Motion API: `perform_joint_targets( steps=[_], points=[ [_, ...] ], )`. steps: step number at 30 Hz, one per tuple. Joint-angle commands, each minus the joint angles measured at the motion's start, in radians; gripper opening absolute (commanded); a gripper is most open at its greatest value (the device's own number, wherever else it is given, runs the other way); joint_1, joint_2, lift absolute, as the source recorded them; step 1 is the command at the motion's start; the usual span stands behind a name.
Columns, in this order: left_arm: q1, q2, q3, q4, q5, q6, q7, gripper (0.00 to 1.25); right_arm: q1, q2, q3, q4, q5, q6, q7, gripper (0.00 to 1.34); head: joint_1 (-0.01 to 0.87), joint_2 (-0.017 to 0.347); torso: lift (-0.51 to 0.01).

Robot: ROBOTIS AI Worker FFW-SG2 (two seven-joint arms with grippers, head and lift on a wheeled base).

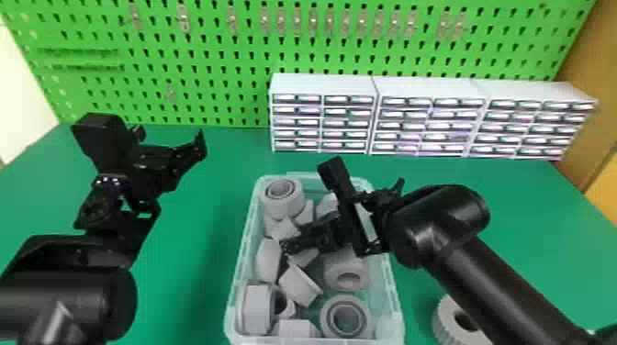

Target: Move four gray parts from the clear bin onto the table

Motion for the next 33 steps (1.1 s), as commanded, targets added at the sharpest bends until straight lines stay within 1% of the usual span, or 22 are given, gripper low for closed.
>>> perform_joint_targets(
  steps=[1, 12, 15, 18, 21, 23, 25, 29, 33],
  points=[
    [-0.001, 0.0, 0.0, 0.0, 0.0, 0.0, 0.0, 1.11, 0.0, 0.001, 0.016, 0.014, -0.018, -0.019, 0.0, 0.81, 0.678, 0.034, -0.05],
    [-0.001, 0.0, -0.002, 0.0, 0.0, 0.0, 0.0, 1.11, -0.005, 0.001, 0.036, 0.028, -0.027, -0.045, 0.009, 0.81, 0.678, 0.034, -0.05],
    [-0.001, 0.0, -0.002, 0.0, 0.0, 0.0, 0.0, 1.11, -0.005, 0.003, 0.039, 0.028, -0.029, -0.047, 0.009, 0.78, 0.678, 0.034, -0.05],
    [-0.001, 0.0, -0.002, 0.0, 0.0, 0.0, 0.0, 1.11, -0.005, 0.001, 0.044, 0.028, -0.029, -0.047, 0.009, 0.66, 0.678, 0.034, -0.05],
    [-0.001, 0.0, 0.0, 0.0, 0.0, 0.0, 0.0, 1.11, -0.005, 0.003, 0.049, 0.026, -0.02, -0.044, 0.009, 0.48, 0.678, 0.034, -0.05],
    [-0.001, 0.0, 0.0, 0.0, 0.0, 0.0, 0.0, 1.11, -0.005, 0.004, 0.05, 0.017, 0.005, -0.044, 0.008, 0.31, 0.678, 0.034, -0.05],
    [0.0, 0.0, 0.0, 0.0, 0.0, 0.0, 0.0, 1.11, -0.003, 0.006, 0.05, 0.012, 0.02, -0.044, 0.008, 0.19, 0.678, 0.034, -0.05],
    [0.0, 0.0, 0.0, 0.0, 0.0, 0.0, 0.0, 1.11, 0.0, 0.006, 0.053, -0.006, 0.051, -0.047, 0.008, 0.17, 0.678, 0.034, -0.05],
    [0.0, 0.0, -0.002, 0.0, 0.0, 0.0, 0.0, 1.11, 0.0, 0.006, 0.053, -0.008, 0.051, -0.05, 0.008, 0.17, 0.678, 0.034, -0.05]
  ],
)
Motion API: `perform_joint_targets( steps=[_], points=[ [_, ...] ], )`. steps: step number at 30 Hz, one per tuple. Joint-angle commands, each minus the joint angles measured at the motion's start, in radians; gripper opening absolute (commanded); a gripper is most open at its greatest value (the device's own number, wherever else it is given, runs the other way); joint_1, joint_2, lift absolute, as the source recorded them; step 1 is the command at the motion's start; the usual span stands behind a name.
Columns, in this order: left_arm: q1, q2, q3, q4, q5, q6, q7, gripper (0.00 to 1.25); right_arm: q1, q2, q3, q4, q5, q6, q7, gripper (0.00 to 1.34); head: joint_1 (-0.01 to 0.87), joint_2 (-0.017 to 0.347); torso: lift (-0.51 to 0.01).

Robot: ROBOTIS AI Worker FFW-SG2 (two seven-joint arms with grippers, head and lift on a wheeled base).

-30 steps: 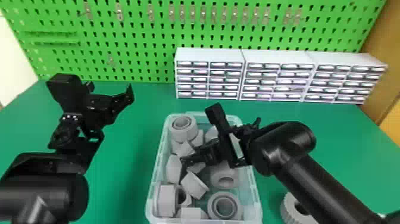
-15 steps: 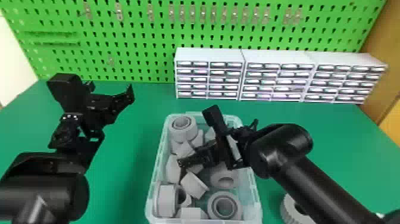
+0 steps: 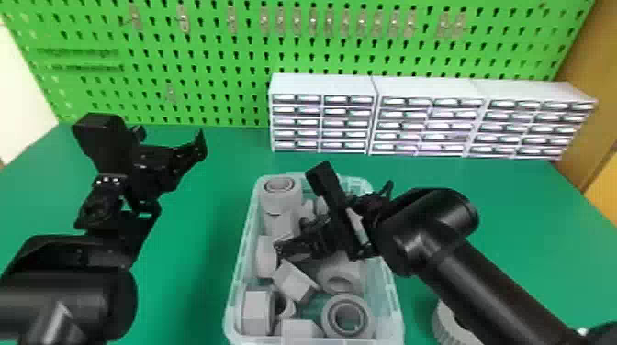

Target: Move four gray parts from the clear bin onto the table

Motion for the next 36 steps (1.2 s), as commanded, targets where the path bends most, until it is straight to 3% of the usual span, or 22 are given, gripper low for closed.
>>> perform_joint_targets(
  steps=[1, 7, 21, 36],
  points=[
    [-0.001, 0.0, -0.001, 0.0, 0.0, 0.0, 0.0, 1.11, 0.001, 0.0, -0.001, -0.004, 0.005, -0.004, 0.0, 0.17, 0.678, 0.034, -0.05],
    [0.0, 0.0, 0.0, 0.0, 0.0, 0.0, 0.0, 1.11, 0.002, -0.001, -0.01, -0.018, -0.018, -0.012, 0.0, 0.17, 0.678, 0.034, -0.05],
    [0.002, 0.0, -0.001, 0.0, 0.0, 0.0, 0.0, 1.11, 0.012, -0.003, -0.102, -0.161, -0.018, -0.002, 0.0, 0.17, 0.678, 0.034, -0.05],
    [0.006, 0.0, 0.009, -0.002, 0.0, 0.0, -0.003, 1.11, 0.079, -0.028, -0.253, -0.328, 0.053, 0.087, 0.0, 0.17, 0.678, 0.034, -0.05]
  ],
)
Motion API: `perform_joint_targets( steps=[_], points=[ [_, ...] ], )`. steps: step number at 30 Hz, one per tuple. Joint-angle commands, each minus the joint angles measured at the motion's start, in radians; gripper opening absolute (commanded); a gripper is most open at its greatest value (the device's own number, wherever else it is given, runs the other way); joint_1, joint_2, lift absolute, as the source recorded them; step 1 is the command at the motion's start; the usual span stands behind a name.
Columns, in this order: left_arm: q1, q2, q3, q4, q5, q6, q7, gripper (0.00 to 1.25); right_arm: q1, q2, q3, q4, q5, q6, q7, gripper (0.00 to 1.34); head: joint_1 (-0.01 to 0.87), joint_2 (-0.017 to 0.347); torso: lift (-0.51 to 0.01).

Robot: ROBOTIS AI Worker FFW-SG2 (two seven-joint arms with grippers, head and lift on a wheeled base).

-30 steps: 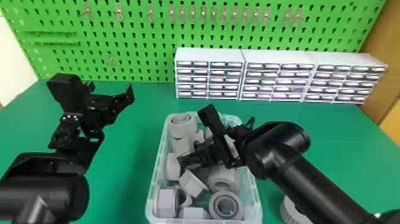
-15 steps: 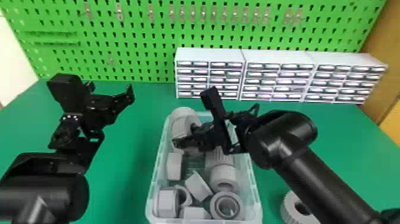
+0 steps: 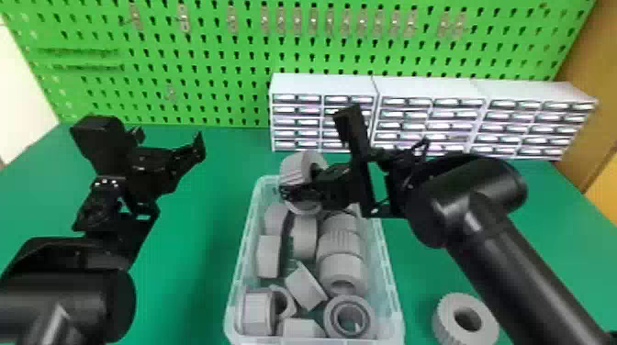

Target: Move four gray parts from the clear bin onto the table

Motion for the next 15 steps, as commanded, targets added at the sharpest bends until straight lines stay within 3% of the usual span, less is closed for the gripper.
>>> perform_joint_targets(
  steps=[1, 15],
  points=[
    [0.0, 0.0, 0.004, -0.001, 0.0, 0.0, -0.003, 1.11, 0.03, -0.012, -0.061, -0.05, 0.041, 0.037, 0.0, 0.17, 0.678, 0.034, -0.05],
    [0.003, 0.0, 0.009, -0.001, 0.006, 0.002, -0.006, 1.11, 0.111, -0.024, -0.247, -0.179, 0.209, 0.208, 0.0, 0.17, 0.678, 0.034, -0.05]
  ],
)
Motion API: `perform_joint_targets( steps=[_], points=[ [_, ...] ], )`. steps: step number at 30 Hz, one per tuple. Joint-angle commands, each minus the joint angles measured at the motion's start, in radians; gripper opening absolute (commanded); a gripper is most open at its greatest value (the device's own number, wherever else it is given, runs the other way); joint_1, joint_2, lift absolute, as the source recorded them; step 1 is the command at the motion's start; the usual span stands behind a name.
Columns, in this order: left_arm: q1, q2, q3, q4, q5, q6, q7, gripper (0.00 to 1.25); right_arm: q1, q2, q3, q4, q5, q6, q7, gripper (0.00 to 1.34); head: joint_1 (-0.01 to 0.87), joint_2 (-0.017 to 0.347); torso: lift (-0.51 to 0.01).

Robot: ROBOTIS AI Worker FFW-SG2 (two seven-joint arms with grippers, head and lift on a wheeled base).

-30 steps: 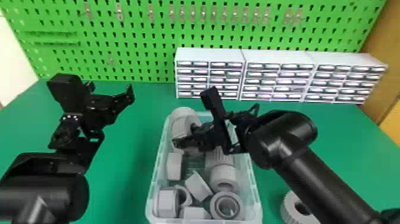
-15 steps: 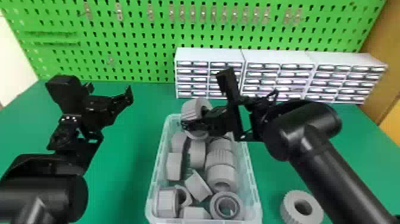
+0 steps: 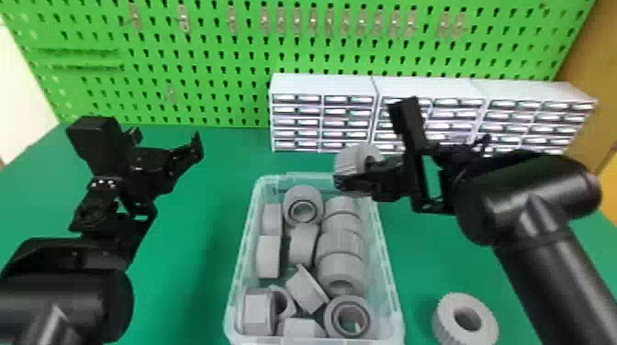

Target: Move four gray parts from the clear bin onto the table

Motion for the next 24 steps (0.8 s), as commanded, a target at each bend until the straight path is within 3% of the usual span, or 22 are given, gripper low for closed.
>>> perform_joint_targets(
  steps=[1, 13, 24],
  points=[
    [0.001, 0.0, -0.001, 0.0, 0.002, 0.002, 0.0, 1.11, 0.031, -0.003, -0.059, -0.034, 0.057, 0.06, 0.0, 0.17, 0.678, 0.034, -0.05],
    [0.002, 0.0, 0.001, 0.0, 0.002, 0.003, -0.003, 1.11, 0.099, 0.006, -0.141, -0.066, 0.191, 0.212, 0.0, 0.17, 0.678, 0.034, -0.05],
    [0.001, 0.0, -0.005, 0.0, 0.004, 0.005, -0.003, 1.11, 0.135, 0.017, -0.177, -0.064, 0.278, 0.259, 0.0, 0.17, 0.678, 0.034, -0.05]
  ],
)
